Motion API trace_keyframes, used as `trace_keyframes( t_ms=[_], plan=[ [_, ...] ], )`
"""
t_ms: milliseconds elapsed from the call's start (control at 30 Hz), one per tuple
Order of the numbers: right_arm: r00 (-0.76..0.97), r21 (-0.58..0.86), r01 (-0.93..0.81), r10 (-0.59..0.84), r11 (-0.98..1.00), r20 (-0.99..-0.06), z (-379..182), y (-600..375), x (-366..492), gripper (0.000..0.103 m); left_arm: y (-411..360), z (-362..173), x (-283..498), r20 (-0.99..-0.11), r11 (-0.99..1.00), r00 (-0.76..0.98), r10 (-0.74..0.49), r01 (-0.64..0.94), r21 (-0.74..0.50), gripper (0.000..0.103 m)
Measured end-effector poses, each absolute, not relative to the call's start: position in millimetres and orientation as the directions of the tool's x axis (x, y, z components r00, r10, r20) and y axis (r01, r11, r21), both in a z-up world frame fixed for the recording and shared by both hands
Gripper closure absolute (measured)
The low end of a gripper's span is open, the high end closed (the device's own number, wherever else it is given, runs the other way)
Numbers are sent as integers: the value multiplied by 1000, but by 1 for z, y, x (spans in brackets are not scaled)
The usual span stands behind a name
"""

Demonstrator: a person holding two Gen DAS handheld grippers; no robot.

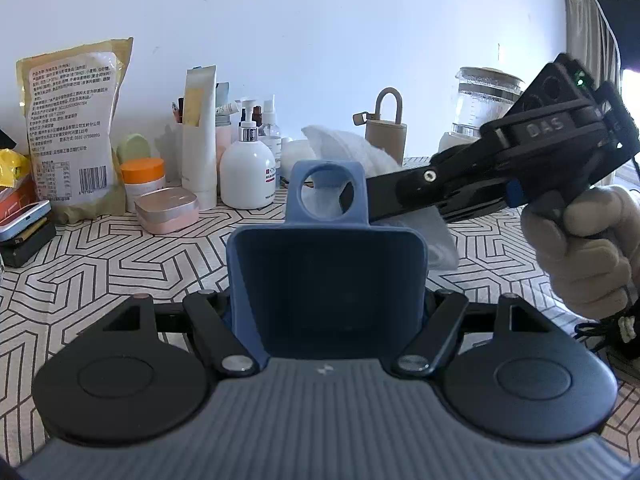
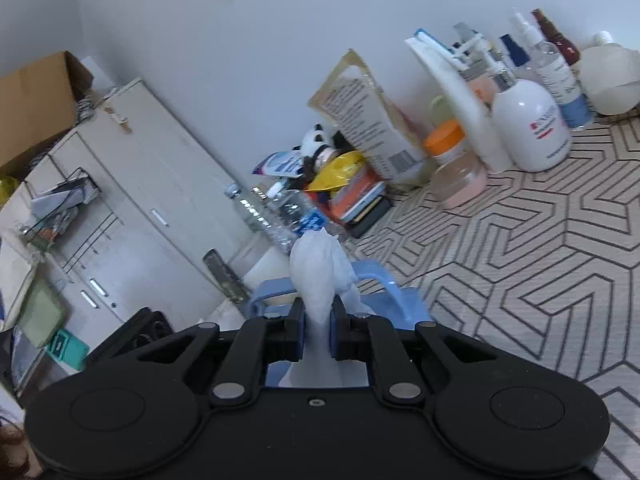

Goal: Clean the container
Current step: 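Rub the wipe over the container's handle side with the right tool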

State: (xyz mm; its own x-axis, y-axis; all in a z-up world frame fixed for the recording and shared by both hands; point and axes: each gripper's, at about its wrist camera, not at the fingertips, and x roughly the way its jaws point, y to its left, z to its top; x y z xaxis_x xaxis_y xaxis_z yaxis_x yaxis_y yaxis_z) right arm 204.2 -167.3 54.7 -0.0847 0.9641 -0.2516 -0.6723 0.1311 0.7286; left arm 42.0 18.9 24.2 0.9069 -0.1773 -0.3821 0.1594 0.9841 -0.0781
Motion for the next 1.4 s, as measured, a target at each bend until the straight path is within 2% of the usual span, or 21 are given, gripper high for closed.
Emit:
trace_keyframes(
  t_ms=[133,300,400,500,567,767,900,1067,1200,1400],
  plan=[
    [-128,716,-694,966,74,-223,61,-166,195,90,18,23,46,-406,986,899,-165,152,-64,30],
    [-123,711,-698,965,83,-233,60,-165,194,90,18,22,49,-426,987,891,-156,154,-38,30],
    [-75,648,-749,954,139,-291,67,-168,189,89,20,23,47,-421,989,896,-138,145,-15,30],
    [-9,581,-786,937,210,-350,67,-171,189,90,30,23,49,-435,990,889,-143,129,-61,30],
    [15,608,-755,933,247,-361,58,-172,200,90,36,23,49,-446,987,881,-158,126,-101,30],
    [-59,675,-714,945,186,-323,50,-172,203,90,39,18,51,-485,987,860,-157,115,-115,30],
    [-121,683,-719,945,128,-305,52,-165,194,90,48,17,55,-507,977,841,-188,106,-186,30],
    [-98,558,-813,905,167,-414,54,-154,178,91,61,9,61,-550,951,800,-238,79,-298,30],
    [-68,568,-786,879,245,-473,39,-152,188,91,50,10,60,-558,971,806,-197,81,-226,30],
    [-3,501,-806,843,316,-538,35,-151,190,90,47,12,58,-558,976,808,-187,87,-200,30]
  ],
)
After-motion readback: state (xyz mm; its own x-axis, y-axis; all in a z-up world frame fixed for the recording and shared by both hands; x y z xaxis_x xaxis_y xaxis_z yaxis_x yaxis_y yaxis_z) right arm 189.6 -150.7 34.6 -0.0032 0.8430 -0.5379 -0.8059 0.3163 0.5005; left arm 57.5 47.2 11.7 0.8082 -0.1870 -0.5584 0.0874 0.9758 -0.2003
